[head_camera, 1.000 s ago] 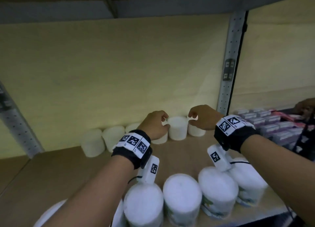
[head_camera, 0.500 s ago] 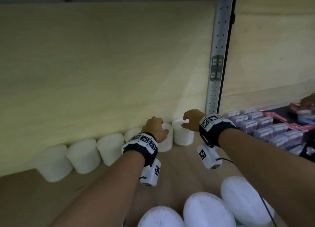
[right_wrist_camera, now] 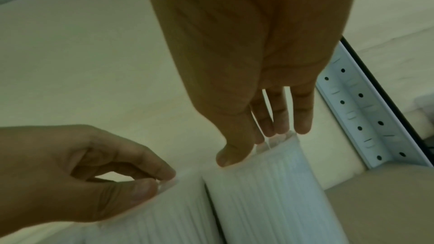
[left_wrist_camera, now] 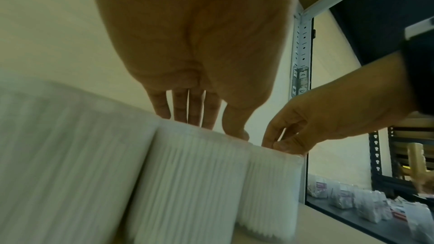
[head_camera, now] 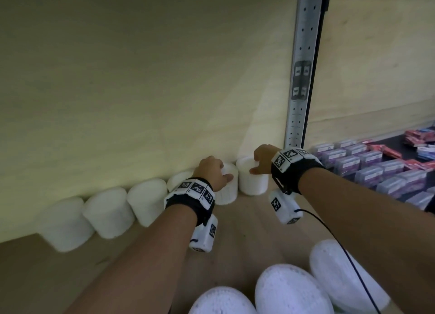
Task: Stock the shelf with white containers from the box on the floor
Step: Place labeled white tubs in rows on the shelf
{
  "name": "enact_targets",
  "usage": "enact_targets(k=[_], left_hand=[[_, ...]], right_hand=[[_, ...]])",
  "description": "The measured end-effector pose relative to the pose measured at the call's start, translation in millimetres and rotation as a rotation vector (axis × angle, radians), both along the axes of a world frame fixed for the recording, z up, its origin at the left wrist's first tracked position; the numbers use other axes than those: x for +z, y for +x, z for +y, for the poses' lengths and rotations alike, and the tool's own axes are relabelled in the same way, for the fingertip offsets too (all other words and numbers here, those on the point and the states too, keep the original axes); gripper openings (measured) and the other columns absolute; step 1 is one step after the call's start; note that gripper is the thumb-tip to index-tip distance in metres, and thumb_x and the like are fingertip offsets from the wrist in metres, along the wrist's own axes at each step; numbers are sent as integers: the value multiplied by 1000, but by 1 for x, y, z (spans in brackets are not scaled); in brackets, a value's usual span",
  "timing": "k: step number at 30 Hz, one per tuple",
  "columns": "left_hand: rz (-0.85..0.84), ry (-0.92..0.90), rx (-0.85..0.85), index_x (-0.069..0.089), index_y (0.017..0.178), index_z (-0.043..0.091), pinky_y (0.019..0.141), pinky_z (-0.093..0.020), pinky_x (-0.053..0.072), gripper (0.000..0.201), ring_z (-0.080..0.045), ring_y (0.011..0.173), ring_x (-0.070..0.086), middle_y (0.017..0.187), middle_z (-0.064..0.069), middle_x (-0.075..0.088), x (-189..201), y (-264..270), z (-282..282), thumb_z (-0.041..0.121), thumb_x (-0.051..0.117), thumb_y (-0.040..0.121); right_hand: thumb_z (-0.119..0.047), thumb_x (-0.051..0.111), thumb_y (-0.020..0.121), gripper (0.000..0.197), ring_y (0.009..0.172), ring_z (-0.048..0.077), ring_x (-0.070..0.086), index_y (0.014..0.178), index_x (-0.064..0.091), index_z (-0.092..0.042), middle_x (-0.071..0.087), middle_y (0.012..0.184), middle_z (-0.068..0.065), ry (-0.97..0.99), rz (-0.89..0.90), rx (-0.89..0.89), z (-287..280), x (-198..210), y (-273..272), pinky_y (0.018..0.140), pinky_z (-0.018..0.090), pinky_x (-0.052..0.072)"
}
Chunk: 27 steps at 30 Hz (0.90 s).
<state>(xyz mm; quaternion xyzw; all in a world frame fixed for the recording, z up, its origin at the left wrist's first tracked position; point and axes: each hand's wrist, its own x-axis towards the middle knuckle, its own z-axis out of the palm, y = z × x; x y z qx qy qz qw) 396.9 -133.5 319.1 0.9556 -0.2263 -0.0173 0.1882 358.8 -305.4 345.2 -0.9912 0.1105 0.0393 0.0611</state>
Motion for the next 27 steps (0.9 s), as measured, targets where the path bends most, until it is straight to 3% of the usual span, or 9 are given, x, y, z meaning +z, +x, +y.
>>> enact_targets(k=[3,7,11,13,15,19,27], left_hand=[[12,-36,7,53,131,6,107,-39,40,58,-28,127,46,137,-11,48,0,0,2,41,65,85],[16,-72,2,55,129,7,106,-37,40,58,-28,127,47,137,-10,48,-1,1,4,41,66,84],[20,-67,0,54,130,7,107,-37,39,57,-28,127,46,136,-11,47,-2,0,2,41,65,86],[15,-60,-1,54,130,6,107,-38,39,57,-28,127,46,136,-11,47,-2,0,2,40,64,86],[14,-59,-1,53,131,6,107,-38,39,56,-28,127,46,136,-12,48,-2,-1,2,40,64,86],[13,-50,-8,53,130,6,106,-39,39,55,-29,126,45,134,-12,48,-4,-1,2,39,63,88],[1,-36,-21,50,132,9,107,-37,36,52,-27,127,42,133,-10,46,-6,-2,2,39,58,90]], right_hand=[[-33,63,88,49,120,29,54,126,55,-2,55,131,13,-5,38,2,1,4,-2,102,38,46],[-7,54,91,45,131,28,46,136,50,-6,45,143,11,-5,73,26,0,7,-7,109,33,39],[-1,46,90,47,134,24,42,134,53,-17,40,147,5,60,6,55,1,5,-11,107,30,37],[-8,47,90,45,132,27,40,133,53,-20,42,144,5,91,-24,26,3,5,-8,104,33,40],[-24,52,92,42,130,30,37,134,50,-19,42,139,7,42,-41,-10,6,5,-6,101,39,40],[-54,53,88,62,126,34,41,133,48,-12,42,135,14,-58,50,-55,7,-3,-4,101,43,40],[-52,55,88,61,126,32,42,132,48,-10,44,134,13,-27,27,-47,6,-7,-3,103,41,39]])
